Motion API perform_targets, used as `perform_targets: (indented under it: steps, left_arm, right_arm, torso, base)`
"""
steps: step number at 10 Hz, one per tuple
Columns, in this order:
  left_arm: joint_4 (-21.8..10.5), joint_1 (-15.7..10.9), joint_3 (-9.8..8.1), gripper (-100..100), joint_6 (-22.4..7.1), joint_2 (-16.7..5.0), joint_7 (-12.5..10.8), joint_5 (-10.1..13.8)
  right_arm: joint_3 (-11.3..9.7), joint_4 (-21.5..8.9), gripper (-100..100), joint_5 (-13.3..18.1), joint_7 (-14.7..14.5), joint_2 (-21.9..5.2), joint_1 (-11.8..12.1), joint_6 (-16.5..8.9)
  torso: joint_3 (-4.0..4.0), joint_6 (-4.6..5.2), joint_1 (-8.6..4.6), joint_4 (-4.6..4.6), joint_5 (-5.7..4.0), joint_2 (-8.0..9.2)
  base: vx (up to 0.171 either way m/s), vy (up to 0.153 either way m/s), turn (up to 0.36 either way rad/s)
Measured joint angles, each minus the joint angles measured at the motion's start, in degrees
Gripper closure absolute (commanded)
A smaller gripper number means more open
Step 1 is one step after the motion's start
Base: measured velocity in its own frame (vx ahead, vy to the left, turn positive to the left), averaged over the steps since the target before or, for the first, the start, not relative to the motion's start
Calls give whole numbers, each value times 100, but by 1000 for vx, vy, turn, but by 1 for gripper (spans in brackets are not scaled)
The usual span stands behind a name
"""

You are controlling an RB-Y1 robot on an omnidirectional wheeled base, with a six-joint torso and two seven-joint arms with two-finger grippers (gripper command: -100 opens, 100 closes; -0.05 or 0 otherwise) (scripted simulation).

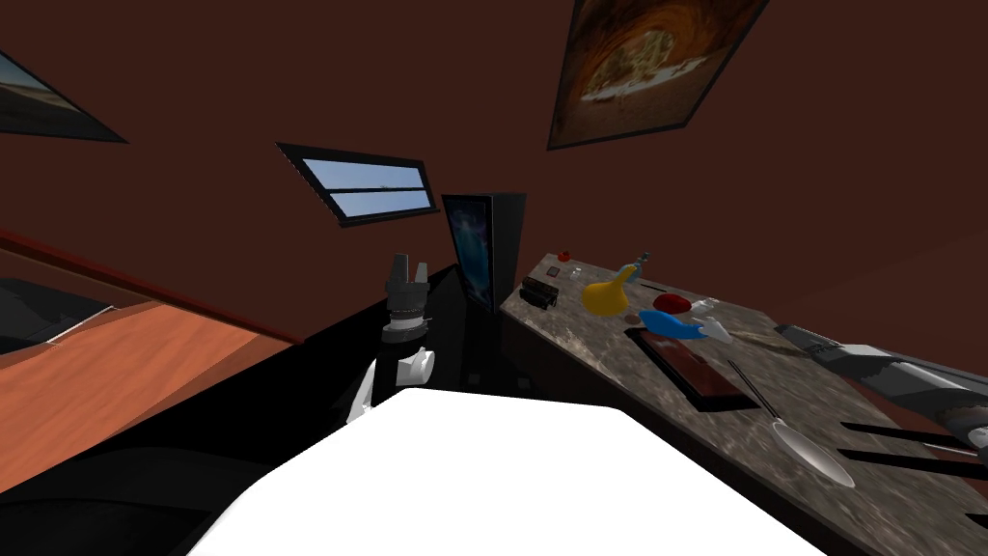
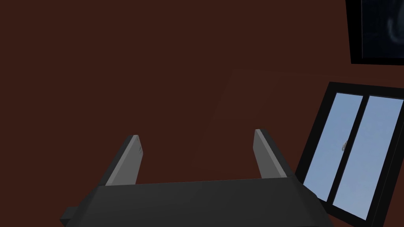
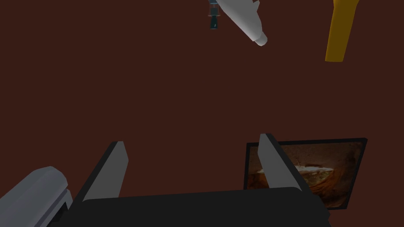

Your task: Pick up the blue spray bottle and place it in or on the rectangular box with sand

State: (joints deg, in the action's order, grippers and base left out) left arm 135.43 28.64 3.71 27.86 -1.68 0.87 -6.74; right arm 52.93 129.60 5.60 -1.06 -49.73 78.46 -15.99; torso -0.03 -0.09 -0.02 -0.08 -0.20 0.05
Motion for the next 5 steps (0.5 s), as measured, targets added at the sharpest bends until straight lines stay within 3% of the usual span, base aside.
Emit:
perform_targets:
  steps: [1, 5]
  left_arm:
    - [0, 0, 0, 0, 0, 0, 0, 0]
    - [0, 0, 0, 0, 0, 0, 0, 0]
  right_arm:
    - [0, 0, -100, 0, 0, 0, 0, 0]
    - [488, 370, -100, -240, 192, -166, 399, -195]
  torso:
    - [0, 0, -1, 0, 0, 0]
    - [-2, 0, 7, -1, 2, -4]
  base:
    - [1, -2, -60]
    - [5, 5, -30]
